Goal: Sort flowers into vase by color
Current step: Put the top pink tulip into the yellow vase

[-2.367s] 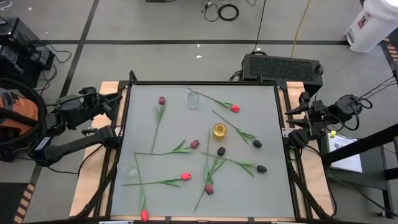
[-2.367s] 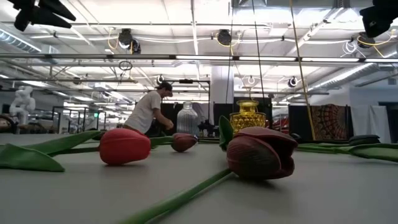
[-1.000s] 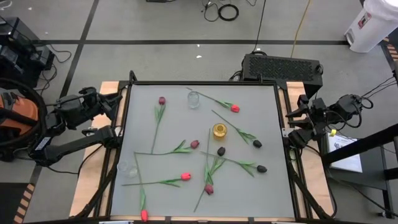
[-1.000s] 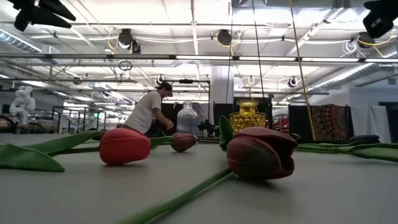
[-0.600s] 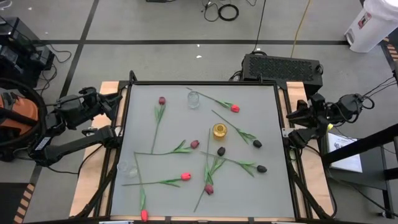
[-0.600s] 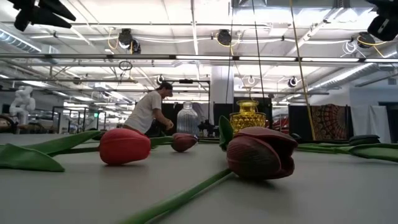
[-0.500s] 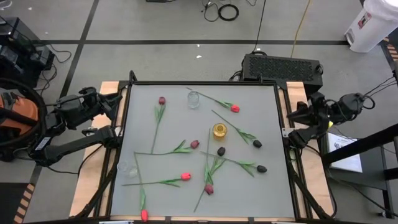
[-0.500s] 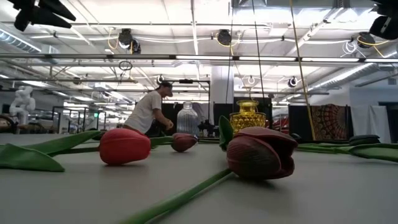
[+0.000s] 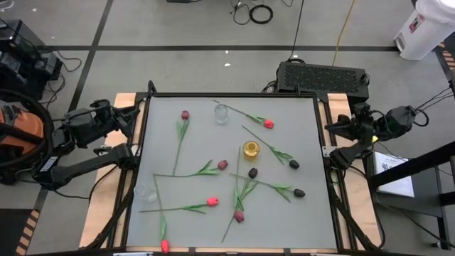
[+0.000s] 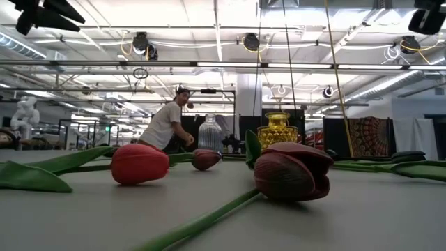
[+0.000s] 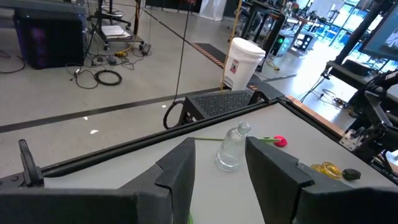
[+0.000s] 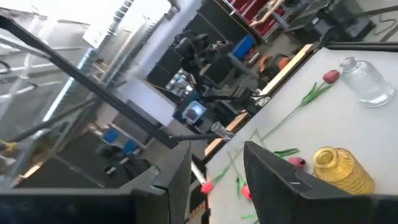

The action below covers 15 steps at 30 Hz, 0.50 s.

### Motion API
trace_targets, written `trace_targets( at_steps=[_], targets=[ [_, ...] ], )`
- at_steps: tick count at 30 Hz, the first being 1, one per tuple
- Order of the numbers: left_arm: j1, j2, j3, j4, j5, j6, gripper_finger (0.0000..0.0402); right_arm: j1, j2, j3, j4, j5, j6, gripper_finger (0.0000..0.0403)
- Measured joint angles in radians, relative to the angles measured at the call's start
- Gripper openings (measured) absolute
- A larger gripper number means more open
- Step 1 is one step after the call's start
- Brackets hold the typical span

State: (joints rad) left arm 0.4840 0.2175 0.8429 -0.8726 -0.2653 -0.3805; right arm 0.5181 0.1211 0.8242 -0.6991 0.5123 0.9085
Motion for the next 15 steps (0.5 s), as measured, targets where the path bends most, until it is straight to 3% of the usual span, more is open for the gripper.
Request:
trace_targets(
  at_steps=[6, 15],
  targets=[
    [0.0, 0.0, 0.0, 0.0, 0.0, 0.0, 0.0148, 0.0, 0.161, 0.0, 0.073, 0.068, -0.023, 0.0139],
    [0.0, 0.0, 0.0, 0.0, 0.0, 0.0, 0.0148, -0.003, 0.386, 0.0, 0.324, 0.217, -0.059, 0.0139]
  ],
)
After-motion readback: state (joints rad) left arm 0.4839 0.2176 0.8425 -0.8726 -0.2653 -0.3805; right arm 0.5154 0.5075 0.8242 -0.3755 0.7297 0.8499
